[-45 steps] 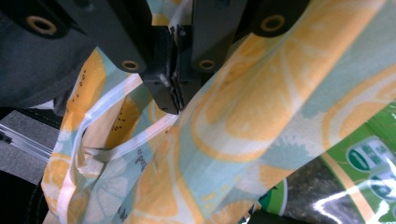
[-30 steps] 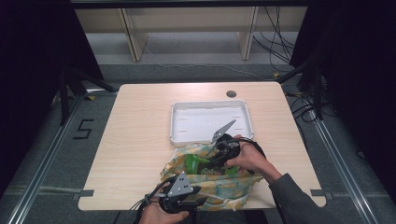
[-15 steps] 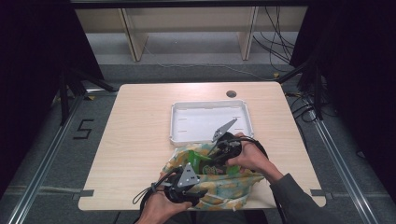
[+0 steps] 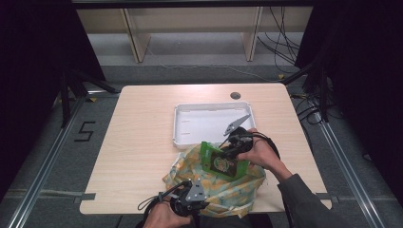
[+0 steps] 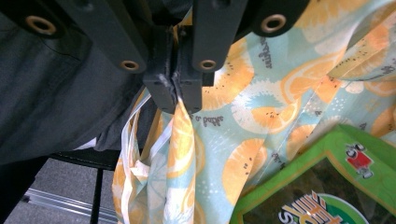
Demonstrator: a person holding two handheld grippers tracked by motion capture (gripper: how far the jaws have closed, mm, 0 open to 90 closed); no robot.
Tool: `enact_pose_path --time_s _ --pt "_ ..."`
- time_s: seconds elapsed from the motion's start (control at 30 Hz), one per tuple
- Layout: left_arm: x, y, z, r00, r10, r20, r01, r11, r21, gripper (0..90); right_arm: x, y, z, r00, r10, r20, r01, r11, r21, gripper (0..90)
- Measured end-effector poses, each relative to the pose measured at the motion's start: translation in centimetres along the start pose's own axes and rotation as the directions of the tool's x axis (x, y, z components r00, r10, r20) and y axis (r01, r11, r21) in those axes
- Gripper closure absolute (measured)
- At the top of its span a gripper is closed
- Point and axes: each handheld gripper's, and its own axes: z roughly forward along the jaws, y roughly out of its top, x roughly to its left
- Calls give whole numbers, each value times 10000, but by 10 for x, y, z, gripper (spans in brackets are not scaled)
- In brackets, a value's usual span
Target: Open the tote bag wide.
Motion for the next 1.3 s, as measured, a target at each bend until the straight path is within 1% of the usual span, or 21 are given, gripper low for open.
enact_pose_path --time_s 0.03,0.07,0.17,0.2,0.47,0.6,0.7,0.73,0.77,0.8,0.9,0.93,0.97,1.0,1.07,1.1,1.13,1.17,1.2,1.23,1.3 --pt "0 0 0 9998 -182 -93 181 9998 -95 838 -1 0 0 9999 -152 5 152 9999 -79 777" --pt "2 1 -1 10000 65 -28 -65 10000 64 828 -1 0 -1 9999 -131 49 131 9998 -118 777" --pt "2 1 -2 10000 -7 -66 8 10000 15 782 0 2 -4 9999 27 106 -25 9999 -170 777" --pt "0 1 -1 9988 -481 -108 476 9981 -379 755 0 2 -5 10000 37 72 -35 9998 -220 777" --pt "7 5 -12 9941 -1050 -264 1015 9887 -1104 549 8 11 -24 9994 -334 -51 326 9931 -1124 777" --pt "11 9 -27 9881 -1512 -290 1445 9757 -1648 474 12 17 -37 9989 -476 -43 464 9866 -1566 777" --pt "14 10 -38 9863 -1601 -395 1484 9661 -2113 442 13 19 -46 9986 -518 -124 488 9829 -1775 776" --pt "16 9 -44 9867 -1537 -531 1403 9697 -1999 438 13 20 -48 9984 -559 -122 527 9809 -1871 776" --pt "15 9 -48 9840 -1739 -386 1617 9628 -2165 435 13 20 -50 9984 -569 -31 552 9793 -1948 776" --pt "18 8 -54 9868 -1560 -422 1440 9672 -2094 430 13 21 -53 9984 -562 -93 532 9776 -2037 777" --pt "19 4 -64 9843 -1703 -474 1563 9638 -2160 399 12 21 -61 9987 -500 -89 468 9736 -2236 776" --pt "17 1 -67 9777 -2073 -332 1933 9507 -2424 391 11 22 -63 9988 -485 -77 455 9732 -2255 776" --pt "19 -3 -71 9739 -2121 -809 1872 9520 -2421 386 10 22 -66 9990 -456 11 446 9719 -2313 776" --pt "20 -7 -75 9765 -1969 -877 1722 9573 -2322 382 9 22 -68 9991 -418 -3 406 9707 -2368 776" --pt "21 -12 -79 9721 -2132 -973 1838 9511 -2481 374 7 22 -72 9992 -392 109 407 9677 -2487 776" --pt "21 -15 -81 9714 -2139 -1033 1849 9539 -2364 367 7 22 -73 9998 -193 19 192 9667 -2552 776" --pt "20 -17 -82 9650 -2423 -1005 2125 9467 -2422 362 5 22 -73 9995 -329 11 320 9646 -2617 776" --pt "22 -20 -84 9655 -2383 -1052 2069 9470 -2457 356 6 21 -76 9999 -105 -4 100 9653 -2611 776" --pt "21 -22 -85 9575 -2690 -1041 2346 9363 -2613 348 5 22 -76 9998 -179 32 181 9617 -2734 776" --pt "22 -24 -89 9590 -2583 -1171 2229 9418 -2517 341 6 21 -78 10000 -23 -76 2 9634 -2681 776" --pt "21 -28 -92 9499 -2891 -1191 2494 9303 -2691 333 4 21 -81 10000 20 -71 -39 9592 -2828 776"
